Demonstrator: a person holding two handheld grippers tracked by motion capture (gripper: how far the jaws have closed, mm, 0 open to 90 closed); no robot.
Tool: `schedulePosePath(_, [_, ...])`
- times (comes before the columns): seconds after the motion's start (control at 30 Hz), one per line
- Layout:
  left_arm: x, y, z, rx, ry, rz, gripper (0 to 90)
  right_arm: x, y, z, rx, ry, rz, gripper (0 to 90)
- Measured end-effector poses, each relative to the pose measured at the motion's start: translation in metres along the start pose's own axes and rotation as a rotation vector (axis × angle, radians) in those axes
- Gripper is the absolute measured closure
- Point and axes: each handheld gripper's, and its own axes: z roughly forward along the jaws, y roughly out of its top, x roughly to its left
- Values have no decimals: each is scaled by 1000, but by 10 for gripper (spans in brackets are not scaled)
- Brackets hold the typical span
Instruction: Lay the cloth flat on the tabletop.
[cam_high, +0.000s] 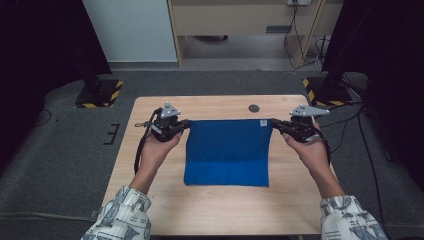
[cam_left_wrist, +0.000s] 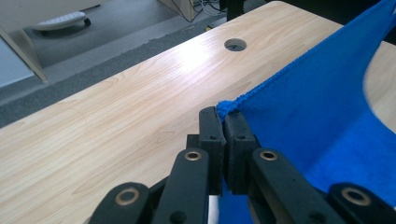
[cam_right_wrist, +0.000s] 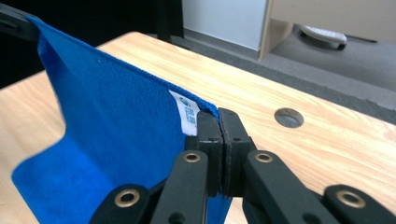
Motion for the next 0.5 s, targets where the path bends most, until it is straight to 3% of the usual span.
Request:
schedulePosePath(0.23, [6, -4, 23, 9, 18, -27, 875, -13, -12, 25, 39, -40, 2, 886])
schedulePosePath(0.5, [14, -11, 48, 58, 47, -30, 870, -21, -22, 48, 80, -66, 13, 878])
